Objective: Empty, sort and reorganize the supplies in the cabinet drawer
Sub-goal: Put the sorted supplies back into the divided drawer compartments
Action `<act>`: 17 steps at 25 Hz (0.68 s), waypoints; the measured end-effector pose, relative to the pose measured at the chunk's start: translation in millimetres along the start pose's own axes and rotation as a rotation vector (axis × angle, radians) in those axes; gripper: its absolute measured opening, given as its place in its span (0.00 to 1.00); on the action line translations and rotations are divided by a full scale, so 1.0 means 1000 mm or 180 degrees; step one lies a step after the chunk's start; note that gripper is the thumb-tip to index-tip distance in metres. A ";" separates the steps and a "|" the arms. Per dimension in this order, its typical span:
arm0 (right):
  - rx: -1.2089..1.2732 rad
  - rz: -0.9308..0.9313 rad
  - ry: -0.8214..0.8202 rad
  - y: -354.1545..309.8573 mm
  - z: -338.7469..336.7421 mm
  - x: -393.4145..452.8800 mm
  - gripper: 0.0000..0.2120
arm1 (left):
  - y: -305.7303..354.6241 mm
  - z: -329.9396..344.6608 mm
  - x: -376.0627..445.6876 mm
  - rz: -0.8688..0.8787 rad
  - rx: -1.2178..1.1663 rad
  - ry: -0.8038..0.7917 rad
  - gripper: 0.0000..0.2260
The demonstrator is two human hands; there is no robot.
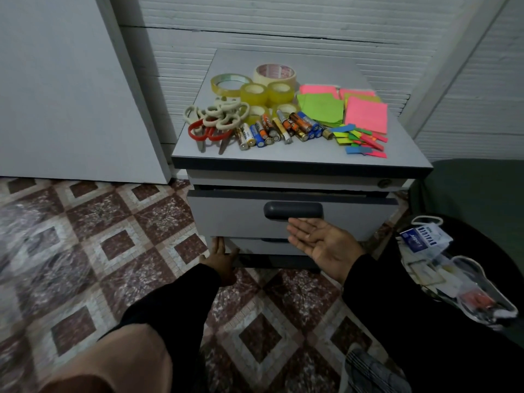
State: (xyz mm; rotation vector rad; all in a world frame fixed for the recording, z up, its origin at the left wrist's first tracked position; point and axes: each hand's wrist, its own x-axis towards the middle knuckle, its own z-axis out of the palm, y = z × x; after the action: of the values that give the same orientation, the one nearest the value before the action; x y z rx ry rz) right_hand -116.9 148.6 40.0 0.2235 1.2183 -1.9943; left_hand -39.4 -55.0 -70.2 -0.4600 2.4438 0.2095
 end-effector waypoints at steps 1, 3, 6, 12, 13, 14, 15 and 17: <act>-0.0017 0.0026 -0.0005 0.000 0.000 -0.003 0.21 | 0.000 0.000 -0.002 0.0010 0.0044 -0.0063 0.33; -0.0103 0.0087 0.0009 0.001 0.001 -0.009 0.22 | 0.002 -0.004 -0.013 0.0099 0.0161 -0.0113 0.31; -0.0241 0.0143 0.0068 0.006 0.003 -0.023 0.24 | 0.000 -0.015 -0.038 0.0403 0.0105 0.0257 0.20; -0.0464 0.0294 0.0382 0.018 0.007 -0.062 0.24 | 0.001 -0.038 -0.125 0.1333 0.0095 0.1614 0.15; -0.0473 0.0313 0.0423 0.020 0.008 -0.071 0.24 | 0.002 -0.040 -0.137 0.1497 0.0101 0.2090 0.17; -0.0507 0.0346 0.0451 0.023 0.008 -0.080 0.24 | 0.004 -0.043 -0.147 0.1616 0.0144 0.2568 0.18; -0.0579 0.0408 0.0467 0.027 0.007 -0.086 0.23 | 0.006 -0.045 -0.152 0.1622 0.0213 0.2919 0.19; -0.0882 0.0499 0.0530 0.034 0.006 -0.102 0.18 | 0.009 -0.048 -0.158 0.1170 0.0277 0.2710 0.21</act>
State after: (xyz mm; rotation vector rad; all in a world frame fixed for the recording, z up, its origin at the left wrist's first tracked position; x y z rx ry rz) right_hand -22.5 188.5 71.9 0.3399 1.5182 -1.6777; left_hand 47.0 -16.0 64.9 -0.0370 3.3499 0.0559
